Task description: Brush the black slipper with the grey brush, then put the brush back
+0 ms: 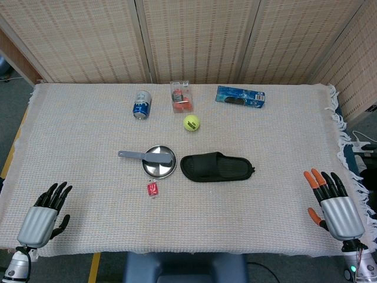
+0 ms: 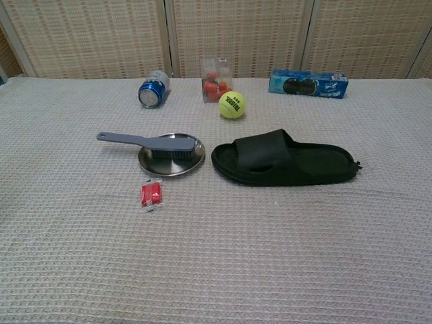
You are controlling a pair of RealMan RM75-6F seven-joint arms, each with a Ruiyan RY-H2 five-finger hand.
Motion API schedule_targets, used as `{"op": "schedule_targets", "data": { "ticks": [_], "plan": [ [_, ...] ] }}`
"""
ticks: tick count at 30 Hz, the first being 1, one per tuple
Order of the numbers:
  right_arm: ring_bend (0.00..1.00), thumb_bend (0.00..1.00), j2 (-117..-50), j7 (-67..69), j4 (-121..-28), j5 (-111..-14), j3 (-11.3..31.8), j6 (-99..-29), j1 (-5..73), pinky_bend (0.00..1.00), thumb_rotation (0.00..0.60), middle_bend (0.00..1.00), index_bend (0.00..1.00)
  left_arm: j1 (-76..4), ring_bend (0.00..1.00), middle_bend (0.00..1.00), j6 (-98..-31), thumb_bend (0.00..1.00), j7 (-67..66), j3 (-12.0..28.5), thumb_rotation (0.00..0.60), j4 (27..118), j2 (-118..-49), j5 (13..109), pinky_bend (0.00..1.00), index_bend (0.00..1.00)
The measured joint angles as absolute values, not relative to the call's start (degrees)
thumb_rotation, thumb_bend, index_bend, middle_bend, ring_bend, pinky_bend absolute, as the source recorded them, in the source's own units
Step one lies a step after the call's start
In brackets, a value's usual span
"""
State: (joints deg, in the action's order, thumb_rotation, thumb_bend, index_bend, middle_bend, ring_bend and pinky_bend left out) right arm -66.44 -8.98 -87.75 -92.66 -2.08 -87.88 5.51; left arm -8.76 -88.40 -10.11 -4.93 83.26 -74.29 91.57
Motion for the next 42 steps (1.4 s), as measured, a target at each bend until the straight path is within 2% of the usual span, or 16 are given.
{"op": "schedule_targets", "data": {
  "ticks": [5, 7, 9, 11, 14, 18, 22, 24, 29, 42],
  "plan": [
    [0.0, 0.21, -66.02, -8.75, -88.14, -92.87, -1.99, -87.85, 5.17, 0.0, 0.6, 0.0, 0.0, -9.16, 0.05, 0.0, -86.57, 0.42, -9.88, -5.04, 0.6, 83.9, -74.47, 92.09, 0.3, 0.01],
    [0.0, 0.21, -65.97, -8.71, -88.17, -92.77, -1.87, -87.63, 5.15, 0.0, 0.6, 0.0, 0.0, -9.74, 0.14, 0.02, -85.64, 0.42, -10.67, -4.72, 0.6, 84.05, -74.83, 92.17, 0.38, 0.02],
    [0.0, 0.21, -66.0, -8.83, -88.09, -92.64, -1.8, -87.24, 5.22, 0.0, 0.6, 0.0, 0.0, -10.84, 0.25, 0.06, -84.08, 0.42, -11.55, -4.1, 0.6, 84.49, -75.18, 92.18, 0.52, 0.06],
    [0.0, 0.21, -66.13, -9.08, -88.02, -92.24, -1.69, -86.42, 5.38, 0.0, 0.6, 0.0, 0.0, -12.35, 0.32, 0.08, -82.03, 0.42, -11.67, -3.36, 0.6, 85.09, -75.42, 92.14, 0.61, 0.08],
    [0.0, 0.21, -66.49, -9.74, -87.84, -91.59, -1.53, -84.84, 5.77, 0.0, 0.6, 0.0, 0.0, -15.56, 0.41, 0.1, -77.28, 0.42, -11.31, -1.52, 0.6, 86.25, -75.78, 91.17, 0.71, 0.1],
    [0.0, 0.21, -67.12, -10.74, -87.49, -90.41, -1.19, -83.02, 6.29, 0.0, 0.6, 0.0, 0.0, -21.48, 0.54, 0.14, -69.64, 0.42, -12.63, 2.91, 0.6, 87.03, -77.66, 87.52, 0.83, 0.14],
    [0.0, 0.21, -67.6, -11.6, -87.19, -89.19, -0.7, -81.82, 6.61, 0.0, 0.6, 0.0, 0.0, -26.49, 0.59, 0.16, -63.77, 0.42, -15.0, 7.12, 0.6, 86.11, -82.09, 81.93, 0.88, 0.18],
    [0.0, 0.21, -67.73, -11.84, -87.05, -88.75, -0.5, -81.49, 6.7, 0.0, 0.6, 0.0, 0.0, -29.18, 0.65, 0.18, -60.89, 0.42, -16.96, 8.89, 0.6, 85.02, -84.92, 79.04, 0.92, 0.18],
    [0.0, 0.21, -67.95, -11.94, -86.54, -87.52, -0.03, -80.28, 6.99, 0.0, 0.6, 0.0, 0.0, -33.98, 0.74, 0.21, -57.88, 0.42, -21.67, 11.55, 0.6, 80.06, -91.43, 75.42, 0.99, 0.2],
    [0.0, 0.21, -67.26, -11.39, -86.8, -86.46, 0.19, -79.08, 7.09, 0.0, 0.6, 0.0, 0.0, -42.75, 0.76, 0.23, -56.9, 0.42, -22.89, 14.86, 0.6, 61.26, -103.48, 74.1, 1.0, 0.22]
  ]
}}
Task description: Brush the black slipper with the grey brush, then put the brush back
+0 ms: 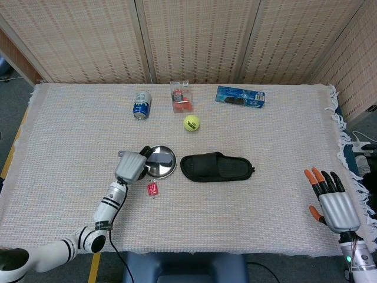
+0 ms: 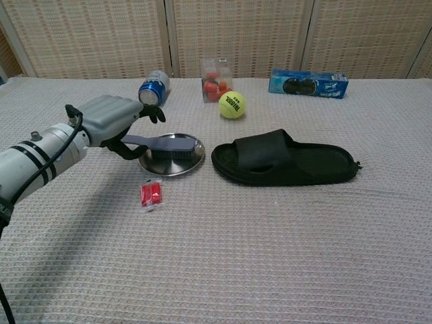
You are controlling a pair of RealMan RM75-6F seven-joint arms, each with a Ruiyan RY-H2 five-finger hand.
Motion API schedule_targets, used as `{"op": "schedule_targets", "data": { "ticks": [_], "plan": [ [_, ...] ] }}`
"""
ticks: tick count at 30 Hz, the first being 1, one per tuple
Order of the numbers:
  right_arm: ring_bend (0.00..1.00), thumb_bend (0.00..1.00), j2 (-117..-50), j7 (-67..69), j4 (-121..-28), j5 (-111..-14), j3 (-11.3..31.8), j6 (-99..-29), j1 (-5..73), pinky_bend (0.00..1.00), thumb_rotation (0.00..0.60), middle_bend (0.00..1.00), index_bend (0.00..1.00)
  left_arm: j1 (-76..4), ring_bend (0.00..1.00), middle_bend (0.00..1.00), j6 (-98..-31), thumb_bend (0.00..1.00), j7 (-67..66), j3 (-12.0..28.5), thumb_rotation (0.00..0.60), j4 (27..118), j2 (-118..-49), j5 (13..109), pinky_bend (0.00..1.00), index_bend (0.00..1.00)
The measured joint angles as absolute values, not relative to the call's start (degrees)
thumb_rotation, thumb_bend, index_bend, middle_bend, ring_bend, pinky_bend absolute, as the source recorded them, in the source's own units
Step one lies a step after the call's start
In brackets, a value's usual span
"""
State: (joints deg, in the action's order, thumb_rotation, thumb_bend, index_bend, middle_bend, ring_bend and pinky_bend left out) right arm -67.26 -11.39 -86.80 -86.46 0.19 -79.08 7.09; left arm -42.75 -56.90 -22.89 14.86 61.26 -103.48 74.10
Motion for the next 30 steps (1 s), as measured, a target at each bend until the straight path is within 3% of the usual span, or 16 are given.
{"op": "schedule_targets", "data": {
  "ticks": [18, 30],
  "plan": [
    [0.0, 0.21, -67.15, -11.67, -87.02, -85.54, 0.41, -77.88, 7.39, 0.0, 0.6, 0.0, 0.0, -47.8, 0.76, 0.24, -54.01, 0.42, -20.22, 13.78, 0.6, 47.09, -110.52, 73.77, 1.0, 0.25],
    [0.0, 0.21, -67.06, -11.8, -87.37, -85.4, 0.33, -77.41, 7.5, 0.0, 0.6, 0.0, 0.0, -48.56, 0.76, 0.35, -54.28, 0.42, -20.17, 12.53, 0.6, 42.62, -112.09, 74.29, 1.0, 0.33]
  ]
}}
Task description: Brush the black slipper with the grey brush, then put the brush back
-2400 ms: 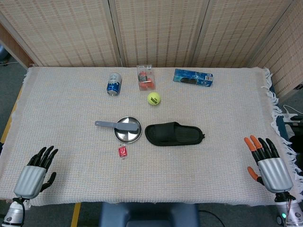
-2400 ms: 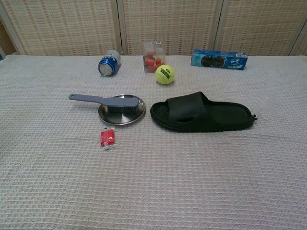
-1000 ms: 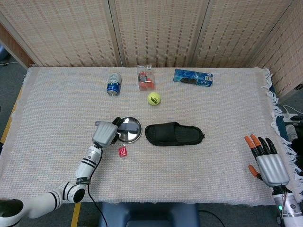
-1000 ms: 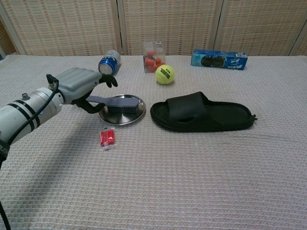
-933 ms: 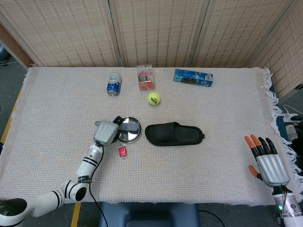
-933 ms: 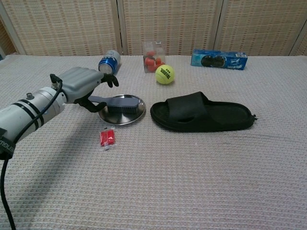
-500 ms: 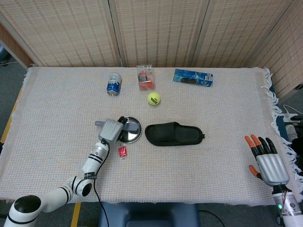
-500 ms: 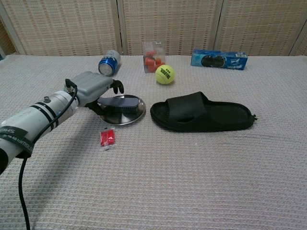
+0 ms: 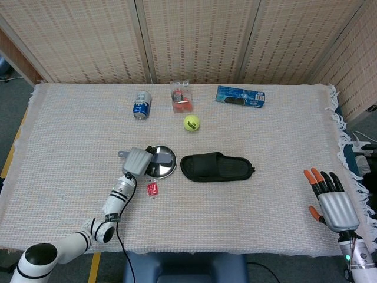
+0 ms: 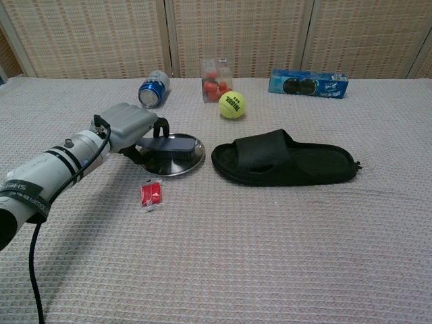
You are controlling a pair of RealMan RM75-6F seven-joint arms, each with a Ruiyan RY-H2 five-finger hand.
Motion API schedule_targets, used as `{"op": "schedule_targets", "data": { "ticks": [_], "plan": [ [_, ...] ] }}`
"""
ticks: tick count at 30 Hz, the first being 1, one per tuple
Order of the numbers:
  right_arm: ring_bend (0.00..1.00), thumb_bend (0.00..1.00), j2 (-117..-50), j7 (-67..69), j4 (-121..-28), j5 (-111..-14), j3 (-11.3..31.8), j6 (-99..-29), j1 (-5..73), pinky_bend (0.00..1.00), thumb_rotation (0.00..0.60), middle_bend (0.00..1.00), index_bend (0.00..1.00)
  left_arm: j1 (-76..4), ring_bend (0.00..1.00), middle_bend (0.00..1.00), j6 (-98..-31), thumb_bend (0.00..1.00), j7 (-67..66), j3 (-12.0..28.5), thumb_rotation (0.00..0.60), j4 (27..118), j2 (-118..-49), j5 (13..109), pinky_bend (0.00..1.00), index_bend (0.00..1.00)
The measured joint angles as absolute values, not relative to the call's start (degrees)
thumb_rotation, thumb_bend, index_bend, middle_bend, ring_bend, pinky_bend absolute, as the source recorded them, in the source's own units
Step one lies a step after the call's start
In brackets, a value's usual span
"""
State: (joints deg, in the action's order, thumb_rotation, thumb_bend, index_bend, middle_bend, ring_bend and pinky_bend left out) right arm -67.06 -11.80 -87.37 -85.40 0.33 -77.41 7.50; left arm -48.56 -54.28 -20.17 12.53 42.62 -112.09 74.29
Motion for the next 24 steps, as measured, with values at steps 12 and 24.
{"op": "schedule_targets", "data": {
  "ticks": [12, 24],
  "plan": [
    [0.0, 0.21, -66.9, -11.6, -87.56, -85.57, 0.27, -77.39, 7.54, 0.0, 0.6, 0.0, 0.0, -48.74, 0.76, 0.42, -54.86, 0.42, -19.9, 11.53, 0.6, 40.05, -112.95, 75.11, 1.0, 0.41],
    [0.0, 0.21, -67.95, -12.0, -86.75, -85.97, 0.06, -74.99, 8.98, 0.0, 0.6, 0.0, 0.0, -48.09, 0.77, 0.49, -58.29, 0.42, -20.19, 10.76, 0.6, 41.49, -112.17, 76.82, 1.0, 0.46]
  ]
}}
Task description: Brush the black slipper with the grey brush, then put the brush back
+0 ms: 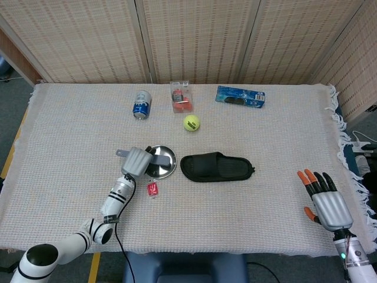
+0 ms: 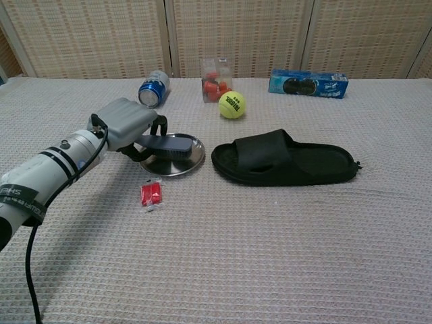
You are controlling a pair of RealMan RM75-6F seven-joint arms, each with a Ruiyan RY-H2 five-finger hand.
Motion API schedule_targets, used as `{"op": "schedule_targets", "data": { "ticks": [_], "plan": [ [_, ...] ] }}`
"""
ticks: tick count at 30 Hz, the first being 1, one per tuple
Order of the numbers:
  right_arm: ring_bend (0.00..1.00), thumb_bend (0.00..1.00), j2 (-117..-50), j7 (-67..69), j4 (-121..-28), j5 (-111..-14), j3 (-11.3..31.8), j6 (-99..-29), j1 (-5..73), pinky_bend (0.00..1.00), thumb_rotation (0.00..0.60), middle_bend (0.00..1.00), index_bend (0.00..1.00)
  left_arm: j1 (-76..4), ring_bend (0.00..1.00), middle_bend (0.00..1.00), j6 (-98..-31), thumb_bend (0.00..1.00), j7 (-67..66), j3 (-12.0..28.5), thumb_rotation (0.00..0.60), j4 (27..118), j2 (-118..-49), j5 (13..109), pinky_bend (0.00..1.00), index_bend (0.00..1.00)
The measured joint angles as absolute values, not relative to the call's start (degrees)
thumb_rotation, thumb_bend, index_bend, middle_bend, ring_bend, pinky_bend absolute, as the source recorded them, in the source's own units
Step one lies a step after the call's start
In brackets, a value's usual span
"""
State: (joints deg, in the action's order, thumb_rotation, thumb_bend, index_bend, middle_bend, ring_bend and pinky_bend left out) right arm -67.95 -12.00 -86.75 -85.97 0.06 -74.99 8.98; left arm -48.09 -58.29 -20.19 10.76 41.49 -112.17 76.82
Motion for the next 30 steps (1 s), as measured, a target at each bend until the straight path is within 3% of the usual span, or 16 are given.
{"op": "schedule_targets", "data": {
  "ticks": [6, 11, 13, 17, 19, 30],
  "plan": [
    [0.0, 0.21, -68.87, -11.7, -85.88, -86.29, 0.59, -71.13, 11.87, 0.0, 0.6, 0.0, 0.0, -47.52, 0.78, 0.49, -60.25, 0.42, -22.07, 11.18, 0.6, 45.0, -110.64, 76.83, 1.0, 0.46],
    [0.0, 0.22, -70.21, -12.12, -84.88, -85.6, 1.61, -63.97, 16.68, 0.0, 0.6, 0.0, 0.0, -47.08, 0.78, 0.49, -61.47, 0.42, -24.31, 11.79, 0.6, 48.9, -109.23, 76.4, 1.0, 0.45],
    [0.0, 0.26, -71.3, -13.35, -84.31, -85.12, 2.06, -60.84, 19.0, 0.0, 0.6, 0.0, 0.0, -46.94, 0.78, 0.49, -61.66, 0.42, -25.69, 12.04, 0.6, 50.63, -108.7, 75.99, 1.0, 0.45],
    [0.0, 0.51, -74.13, -15.44, -82.65, -83.75, 2.98, -55.61, 23.04, 0.0, 0.6, 0.0, 0.0, -46.91, 0.78, 0.49, -61.78, 0.42, -27.78, 12.73, 0.6, 53.49, -108.12, 75.0, 1.0, 0.44],
    [0.0, 0.59, -76.0, -16.08, -80.98, -83.46, 3.42, -53.92, 25.16, 0.0, 0.6, 0.0, 0.0, -46.97, 0.78, 0.49, -61.77, 0.42, -28.61, 13.01, 0.6, 54.47, -108.01, 74.51, 1.0, 0.44],
    [0.0, 0.62, -81.11, -18.6, -76.72, -82.52, 4.12, -49.24, 30.2, 0.0, 0.6, 0.0, 0.0, -47.29, 0.78, 0.49, -62.15, 0.42, -30.34, 13.56, 0.6, 56.79, -107.7, 73.79, 1.0, 0.44]
  ]
}}
